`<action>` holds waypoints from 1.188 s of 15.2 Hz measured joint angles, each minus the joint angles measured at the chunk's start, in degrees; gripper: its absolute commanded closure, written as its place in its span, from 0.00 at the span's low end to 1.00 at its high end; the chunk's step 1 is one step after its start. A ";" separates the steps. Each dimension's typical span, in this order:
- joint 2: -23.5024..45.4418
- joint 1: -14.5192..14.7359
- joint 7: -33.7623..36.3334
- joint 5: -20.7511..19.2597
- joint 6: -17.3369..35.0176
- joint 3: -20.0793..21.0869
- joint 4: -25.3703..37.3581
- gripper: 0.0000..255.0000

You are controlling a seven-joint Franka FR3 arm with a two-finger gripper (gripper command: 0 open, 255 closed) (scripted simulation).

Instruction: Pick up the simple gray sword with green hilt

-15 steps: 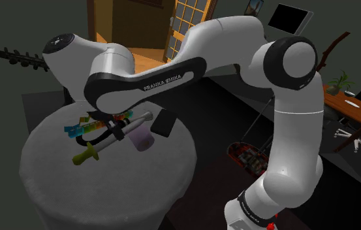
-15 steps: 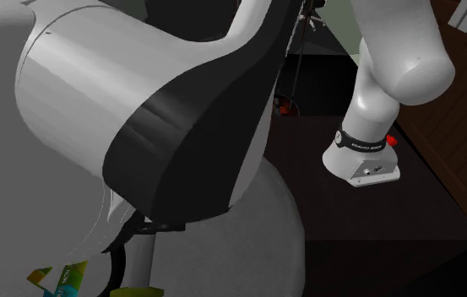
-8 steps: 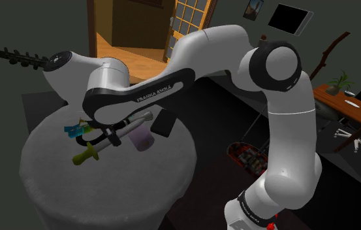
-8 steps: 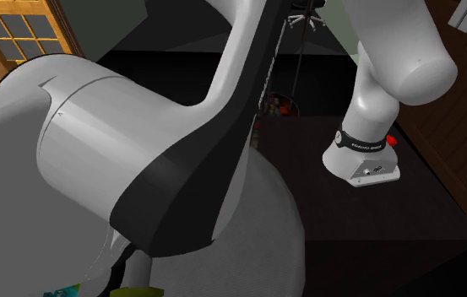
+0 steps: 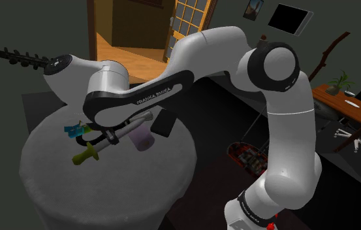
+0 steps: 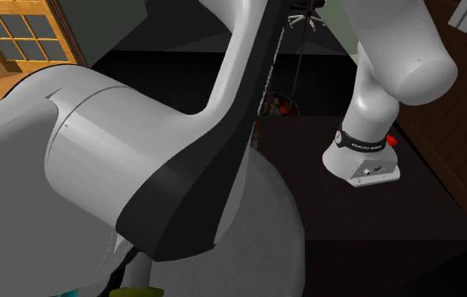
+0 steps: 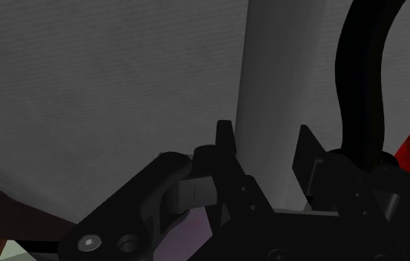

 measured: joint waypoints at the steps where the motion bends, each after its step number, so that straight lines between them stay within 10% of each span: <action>1: 0.00 0.00 0.00 0.00 0.00 0.00 0.00 1.00; 18: -4.76 -1.07 -3.57 3.77 -5.99 2.74 3.32 1.00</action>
